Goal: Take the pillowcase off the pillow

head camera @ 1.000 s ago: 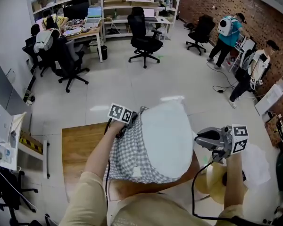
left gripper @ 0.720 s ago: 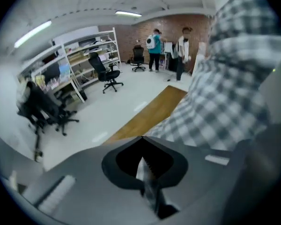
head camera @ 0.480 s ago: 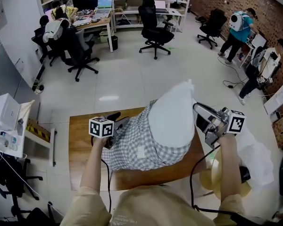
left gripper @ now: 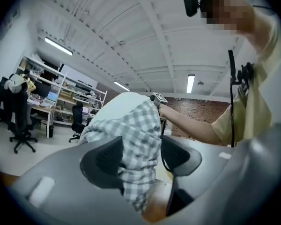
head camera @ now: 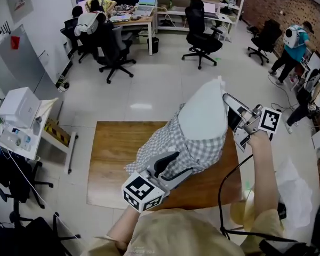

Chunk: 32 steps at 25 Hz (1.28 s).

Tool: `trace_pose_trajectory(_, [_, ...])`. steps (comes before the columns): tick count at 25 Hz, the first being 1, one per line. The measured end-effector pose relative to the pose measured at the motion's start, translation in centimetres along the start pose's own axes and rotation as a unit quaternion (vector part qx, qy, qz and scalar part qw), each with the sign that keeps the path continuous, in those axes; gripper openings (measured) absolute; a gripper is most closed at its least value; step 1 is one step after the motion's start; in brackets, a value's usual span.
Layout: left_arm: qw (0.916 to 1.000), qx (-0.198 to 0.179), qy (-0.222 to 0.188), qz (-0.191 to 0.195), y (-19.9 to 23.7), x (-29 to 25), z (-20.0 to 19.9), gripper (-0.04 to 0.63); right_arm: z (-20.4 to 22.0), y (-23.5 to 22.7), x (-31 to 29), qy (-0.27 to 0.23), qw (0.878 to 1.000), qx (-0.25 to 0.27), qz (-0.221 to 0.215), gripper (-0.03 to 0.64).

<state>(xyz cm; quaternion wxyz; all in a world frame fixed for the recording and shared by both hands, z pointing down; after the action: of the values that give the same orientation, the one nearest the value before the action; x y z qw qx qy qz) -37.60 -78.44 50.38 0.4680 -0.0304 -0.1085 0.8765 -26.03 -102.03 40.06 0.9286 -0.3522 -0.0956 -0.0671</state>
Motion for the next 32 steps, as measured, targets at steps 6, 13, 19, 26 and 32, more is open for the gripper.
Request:
trace_pose_trajectory(6, [0.9944,-0.056,0.014,-0.088,-0.7,-2.9,1.8,0.087,0.3,-0.8,-0.3,-0.022,1.000,0.010,0.011,0.008])
trace_pose_trajectory(13, [0.9981,-0.050,0.034,-0.011,-3.4,-2.2,7.0,0.008,0.0,-8.5,4.8,-0.124,0.968,-0.090,0.196,0.008])
trace_pose_trajectory(19, [0.9868,0.017,0.161,-0.014,-3.5,-0.5,25.0,0.006,-0.8,-7.6,4.6,-0.125,0.985,-0.102,0.062,0.008])
trace_pose_trajectory(26, [0.9923,0.113,0.027,0.043,-0.4,5.3,19.5,0.105,0.8,-0.6,2.9,0.014,0.989,-0.062,-0.134,0.008])
trace_pose_trajectory(32, [0.9978,0.053,-0.028,-0.027,7.4,9.8,12.4,0.176,3.7,2.1,6.1,0.062,0.985,0.008,-0.162,0.009])
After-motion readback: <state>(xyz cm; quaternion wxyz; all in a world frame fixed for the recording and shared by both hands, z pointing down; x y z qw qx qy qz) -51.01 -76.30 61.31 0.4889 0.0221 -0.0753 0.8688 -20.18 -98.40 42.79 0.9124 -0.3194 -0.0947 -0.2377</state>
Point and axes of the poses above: the fingertips, and each gripper's own axes: x backward along the fingers, y to its left, z out of its underside, the point moved 6 cm from there along x, backward along the fingers, and after that the axes turned 14 degrees about -x, right-handed, at the moved point
